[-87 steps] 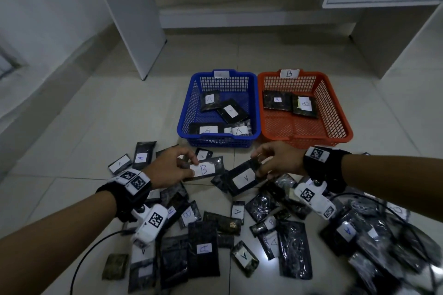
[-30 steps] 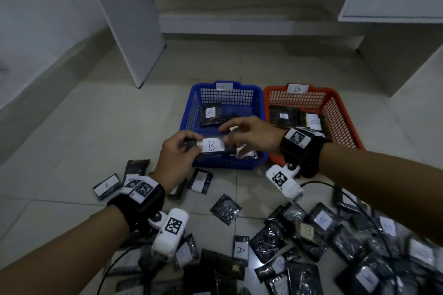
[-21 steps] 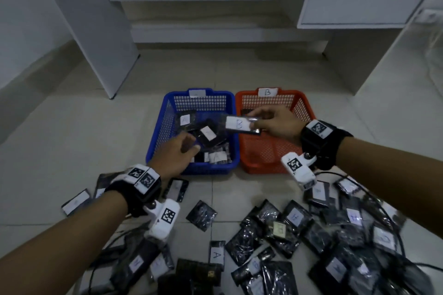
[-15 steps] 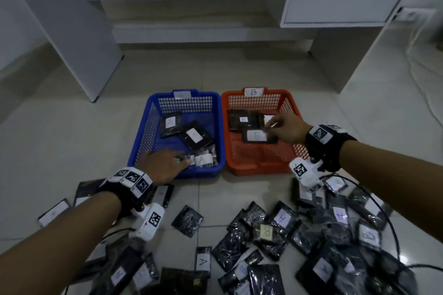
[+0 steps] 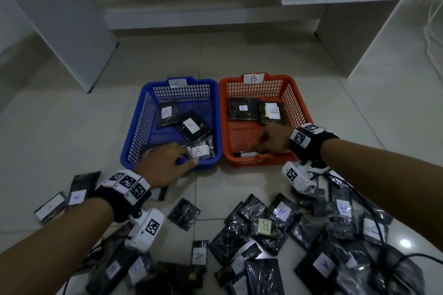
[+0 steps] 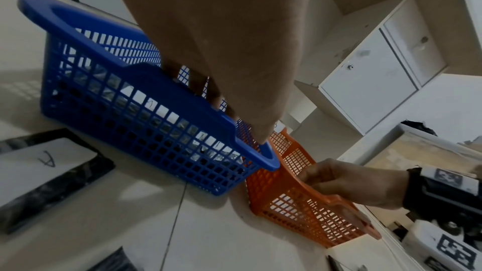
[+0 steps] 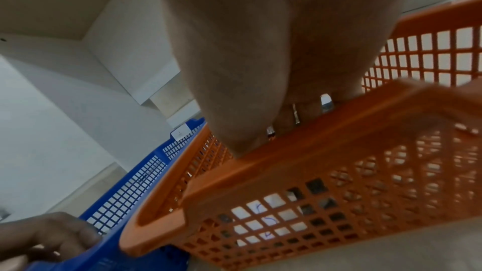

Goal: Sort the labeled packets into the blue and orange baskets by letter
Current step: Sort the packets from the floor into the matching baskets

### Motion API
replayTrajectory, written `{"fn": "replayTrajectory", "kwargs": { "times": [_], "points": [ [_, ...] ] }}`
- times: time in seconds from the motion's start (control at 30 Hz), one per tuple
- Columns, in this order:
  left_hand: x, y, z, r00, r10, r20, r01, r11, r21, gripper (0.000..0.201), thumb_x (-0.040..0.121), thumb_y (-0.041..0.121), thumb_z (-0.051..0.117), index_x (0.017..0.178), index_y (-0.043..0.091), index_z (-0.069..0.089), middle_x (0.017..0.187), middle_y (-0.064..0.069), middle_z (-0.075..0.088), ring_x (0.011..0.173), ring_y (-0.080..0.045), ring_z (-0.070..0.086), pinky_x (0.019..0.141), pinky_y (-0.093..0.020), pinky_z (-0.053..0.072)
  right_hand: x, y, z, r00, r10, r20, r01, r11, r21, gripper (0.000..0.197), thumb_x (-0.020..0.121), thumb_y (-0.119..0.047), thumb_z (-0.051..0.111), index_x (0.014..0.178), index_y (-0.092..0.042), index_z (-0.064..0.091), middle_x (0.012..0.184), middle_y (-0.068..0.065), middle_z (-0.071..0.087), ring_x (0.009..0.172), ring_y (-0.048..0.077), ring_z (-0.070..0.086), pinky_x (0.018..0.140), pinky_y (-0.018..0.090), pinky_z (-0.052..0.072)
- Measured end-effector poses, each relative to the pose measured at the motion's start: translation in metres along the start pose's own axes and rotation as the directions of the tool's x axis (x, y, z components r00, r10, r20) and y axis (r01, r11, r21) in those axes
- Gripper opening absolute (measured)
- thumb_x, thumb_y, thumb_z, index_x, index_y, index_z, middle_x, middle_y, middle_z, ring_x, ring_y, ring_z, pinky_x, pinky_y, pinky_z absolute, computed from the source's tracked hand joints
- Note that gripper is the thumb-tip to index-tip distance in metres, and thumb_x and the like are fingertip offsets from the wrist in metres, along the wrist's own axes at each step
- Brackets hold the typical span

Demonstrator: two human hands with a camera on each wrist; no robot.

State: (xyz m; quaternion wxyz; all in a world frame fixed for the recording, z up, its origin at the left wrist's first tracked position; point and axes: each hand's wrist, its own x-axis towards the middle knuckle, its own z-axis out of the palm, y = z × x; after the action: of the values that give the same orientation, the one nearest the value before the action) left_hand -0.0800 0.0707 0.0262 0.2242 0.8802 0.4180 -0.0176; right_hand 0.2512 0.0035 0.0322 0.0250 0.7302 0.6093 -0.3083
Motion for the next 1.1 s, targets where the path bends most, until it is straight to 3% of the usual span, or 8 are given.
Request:
{"fn": "replayTrajectory", "kwargs": {
  "times": [0.13, 0.27, 0.4, 0.5, 0.6, 0.73, 1.0, 1.1],
  "points": [
    [-0.008, -0.003, 0.001, 0.997, 0.060, 0.038, -0.060, 0.998, -0.022, 0.054, 0.079, 0.072, 0.037, 0.104, 0.031, 0.062, 0.100, 0.009, 0.062, 0.092, -0.013, 0.059, 0.087, -0.039, 0.051, -0.009, -0.005, -0.005, 0.999, -0.001, -0.045, 0.002, 1.000, 0.003, 0.019, 0.091, -0.026, 0.064, 0.074, -0.021, 0.071, 0.079, -0.003, 0.070, 0.078, 0.016, 0.066, 0.069, 0.029, 0.052],
    [-0.018, -0.010, -0.002, 0.995, 0.096, -0.020, -0.097, 0.993, -0.070, 0.042, 0.082, 0.058, 0.046, 0.111, 0.031, 0.059, 0.108, 0.007, 0.062, 0.100, -0.016, 0.060, 0.090, -0.039, 0.051, -0.031, -0.027, -0.009, 0.984, -0.079, -0.161, 0.077, 0.997, -0.022, 0.020, 0.092, -0.020, 0.061, 0.106, -0.013, 0.073, 0.104, -0.001, 0.069, 0.098, 0.020, 0.065, 0.086, 0.031, 0.052],
    [-0.036, -0.007, -0.002, 0.942, 0.149, -0.300, -0.150, 0.988, 0.021, 0.030, 0.086, 0.033, 0.068, 0.114, 0.023, 0.060, 0.110, 0.002, 0.056, 0.103, -0.019, 0.049, 0.087, -0.037, 0.045, -0.065, -0.067, 0.011, 0.857, -0.347, -0.380, 0.357, 0.933, -0.046, 0.017, 0.093, -0.015, 0.061, 0.108, -0.015, 0.069, 0.108, 0.000, 0.069, 0.093, 0.016, 0.063, 0.084, 0.030, 0.051],
    [-0.059, 0.003, 0.002, 0.853, 0.292, -0.433, -0.294, 0.954, 0.064, 0.016, 0.087, 0.026, 0.066, 0.100, 0.019, 0.060, 0.093, 0.003, 0.055, 0.085, -0.016, 0.049, 0.073, -0.034, 0.044, -0.088, -0.093, 0.037, 0.813, -0.568, -0.129, 0.534, 0.815, -0.225, 0.021, 0.096, -0.021, 0.057, 0.115, -0.019, 0.066, 0.107, -0.004, 0.067, 0.087, 0.010, 0.061, 0.078, 0.028, 0.052],
    [-0.078, 0.008, 0.018, 0.927, 0.347, -0.141, -0.358, 0.932, -0.063, 0.009, 0.090, 0.029, 0.060, 0.097, 0.027, 0.056, 0.084, 0.011, 0.057, 0.074, -0.007, 0.055, 0.065, -0.035, 0.051, -0.097, -0.099, 0.072, 0.821, -0.537, 0.194, 0.571, 0.752, -0.331, 0.027, 0.097, -0.028, 0.056, 0.122, -0.022, 0.063, 0.117, -0.002, 0.065, 0.101, 0.016, 0.062, 0.085, 0.036, 0.054],
    [-0.081, -0.001, 0.053, 0.919, 0.325, 0.226, -0.362, 0.919, 0.153, 0.036, 0.086, 0.037, 0.061, 0.120, 0.030, 0.051, 0.117, 0.007, 0.051, 0.101, -0.016, 0.055, 0.082, -0.039, 0.052, -0.100, -0.092, 0.109, 0.793, -0.553, 0.255, 0.608, 0.696, -0.381, 0.032, 0.092, -0.029, 0.060, 0.123, -0.022, 0.064, 0.124, 0.000, 0.061, 0.117, 0.023, 0.054, 0.090, 0.044, 0.051],
    [-0.077, -0.019, 0.073, 0.922, 0.302, 0.241, -0.370, 0.870, 0.326, 0.050, 0.083, 0.039, 0.061, 0.130, 0.026, 0.050, 0.122, 0.000, 0.053, 0.101, -0.024, 0.056, 0.083, -0.042, 0.050, -0.103, -0.107, 0.135, 0.799, -0.468, 0.378, 0.601, 0.598, -0.530, 0.048, 0.083, -0.042, 0.073, 0.125, -0.024, 0.060, 0.120, 0.003, 0.058, 0.114, 0.027, 0.051, 0.091, 0.044, 0.037],
    [-0.079, -0.014, 0.067, 0.942, 0.269, 0.201, -0.319, 0.905, 0.283, 0.035, 0.091, 0.042, 0.050, 0.120, 0.024, 0.055, 0.113, 0.000, 0.061, 0.096, -0.023, 0.060, 0.078, -0.036, 0.050, -0.101, -0.106, 0.134, 0.817, -0.445, 0.367, 0.575, 0.675, -0.463, 0.042, 0.084, -0.040, 0.073, 0.121, -0.024, 0.062, 0.119, 0.002, 0.059, 0.110, 0.026, 0.055, 0.092, 0.042, 0.036]
  ]
}}
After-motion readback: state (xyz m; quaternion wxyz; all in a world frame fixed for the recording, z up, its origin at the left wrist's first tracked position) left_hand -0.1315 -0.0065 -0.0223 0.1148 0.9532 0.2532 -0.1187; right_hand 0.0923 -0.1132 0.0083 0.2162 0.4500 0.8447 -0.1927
